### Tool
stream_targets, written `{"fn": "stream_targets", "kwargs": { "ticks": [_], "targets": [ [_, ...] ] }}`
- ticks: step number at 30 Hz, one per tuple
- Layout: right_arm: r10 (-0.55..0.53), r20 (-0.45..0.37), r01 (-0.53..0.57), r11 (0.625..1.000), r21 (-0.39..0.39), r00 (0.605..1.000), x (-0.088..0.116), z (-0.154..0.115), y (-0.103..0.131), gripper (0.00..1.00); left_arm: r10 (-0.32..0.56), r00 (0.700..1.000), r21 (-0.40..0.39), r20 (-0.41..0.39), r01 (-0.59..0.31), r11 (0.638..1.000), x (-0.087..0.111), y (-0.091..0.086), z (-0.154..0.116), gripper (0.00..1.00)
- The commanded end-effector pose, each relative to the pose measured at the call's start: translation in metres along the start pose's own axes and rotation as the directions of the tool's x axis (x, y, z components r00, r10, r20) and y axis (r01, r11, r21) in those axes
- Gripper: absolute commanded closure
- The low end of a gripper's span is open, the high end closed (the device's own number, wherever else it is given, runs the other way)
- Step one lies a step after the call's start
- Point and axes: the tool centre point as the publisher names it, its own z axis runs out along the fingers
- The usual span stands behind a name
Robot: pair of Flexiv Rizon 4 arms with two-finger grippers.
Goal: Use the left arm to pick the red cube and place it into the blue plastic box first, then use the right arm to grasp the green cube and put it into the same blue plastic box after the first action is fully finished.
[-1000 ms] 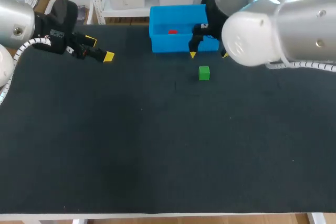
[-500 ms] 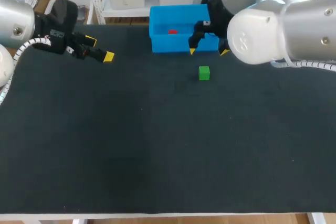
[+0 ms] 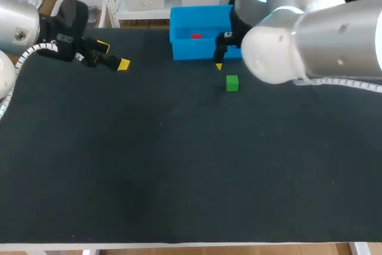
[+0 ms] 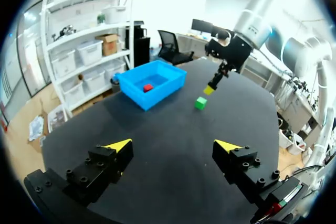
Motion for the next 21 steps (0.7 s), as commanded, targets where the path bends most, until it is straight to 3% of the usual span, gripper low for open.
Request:
{"fn": "stream_targets", "kwargs": {
  "ticks": [1,21],
  "targets": [
    [0.015,-0.016,-0.014,0.998,0.058,1.0,-0.007,0.011,0.006,0.0,0.003,1.0,0.004,0.011,-0.004,1.0,0.002,0.001,0.0,0.0],
    [0.038,-0.077,-0.032,0.996,0.083,0.996,-0.008,0.041,-0.002,0.0,0.003,1.0,0.004,0.011,-0.004,1.0,0.002,0.001,0.0,0.0]
  ]
}}
